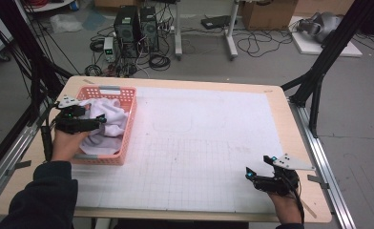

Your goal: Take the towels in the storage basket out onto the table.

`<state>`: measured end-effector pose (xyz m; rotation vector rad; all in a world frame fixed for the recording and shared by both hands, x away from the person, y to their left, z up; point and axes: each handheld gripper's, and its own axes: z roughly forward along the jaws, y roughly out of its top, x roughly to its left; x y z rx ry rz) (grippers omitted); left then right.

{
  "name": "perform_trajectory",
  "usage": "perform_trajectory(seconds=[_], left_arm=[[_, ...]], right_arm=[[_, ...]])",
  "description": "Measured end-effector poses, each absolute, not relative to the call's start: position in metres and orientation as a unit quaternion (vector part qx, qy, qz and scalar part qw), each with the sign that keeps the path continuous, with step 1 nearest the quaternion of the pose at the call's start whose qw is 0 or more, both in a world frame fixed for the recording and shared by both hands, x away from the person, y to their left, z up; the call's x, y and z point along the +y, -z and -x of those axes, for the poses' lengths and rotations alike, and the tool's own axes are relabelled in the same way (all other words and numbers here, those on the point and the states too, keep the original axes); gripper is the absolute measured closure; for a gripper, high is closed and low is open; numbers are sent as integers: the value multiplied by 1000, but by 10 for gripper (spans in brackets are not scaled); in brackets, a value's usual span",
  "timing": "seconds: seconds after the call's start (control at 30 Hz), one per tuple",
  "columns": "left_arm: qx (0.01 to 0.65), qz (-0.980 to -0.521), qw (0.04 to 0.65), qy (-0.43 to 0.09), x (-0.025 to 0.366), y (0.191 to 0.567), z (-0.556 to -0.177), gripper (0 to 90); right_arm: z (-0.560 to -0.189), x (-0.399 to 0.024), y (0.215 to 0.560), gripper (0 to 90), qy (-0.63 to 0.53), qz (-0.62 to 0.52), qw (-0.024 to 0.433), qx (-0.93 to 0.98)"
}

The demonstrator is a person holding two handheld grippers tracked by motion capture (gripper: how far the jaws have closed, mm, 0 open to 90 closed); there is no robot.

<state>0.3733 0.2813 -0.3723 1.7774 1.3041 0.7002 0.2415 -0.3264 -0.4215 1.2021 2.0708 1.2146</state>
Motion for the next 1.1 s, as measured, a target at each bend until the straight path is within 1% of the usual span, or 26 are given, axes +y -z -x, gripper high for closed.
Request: perform_trajectory(seconds=[0.13, 0.23, 0.37, 0.47, 0.53, 0.57, 0.6, 0.63, 0.73, 0.83, 1.1], left_arm=[[535, -716, 363, -265, 279, 379, -385, 185], [543, -723, 344, -254, 278, 384, -391, 163], [556, -725, 330, -238, 279, 391, -397, 141], [576, -726, 313, -206, 281, 397, -402, 119], [580, -728, 308, -199, 281, 399, -404, 117], [581, -730, 302, -194, 281, 401, -405, 107], [581, -740, 286, -185, 278, 404, -407, 75], [581, -740, 286, -185, 278, 404, -407, 53], [576, -755, 259, -176, 272, 410, -411, 17], [578, -756, 255, -171, 272, 413, -412, 17], [570, -764, 236, -187, 268, 418, -414, 22]], right_arm=[[-242, -327, 422, 156, -440, -437, 226, 752], [-242, -327, 422, 156, -440, -436, 226, 752], [-241, -327, 422, 156, -439, -437, 225, 752], [-241, -327, 422, 157, -438, -437, 226, 753], [-241, -328, 422, 157, -438, -437, 225, 753], [-241, -327, 422, 157, -438, -438, 225, 752], [-241, -327, 422, 157, -437, -437, 226, 753], [-241, -327, 422, 157, -437, -437, 226, 753], [-240, -328, 422, 158, -437, -437, 228, 753], [-240, -329, 422, 158, -436, -439, 227, 752], [-239, -329, 423, 161, -434, -439, 228, 753]])
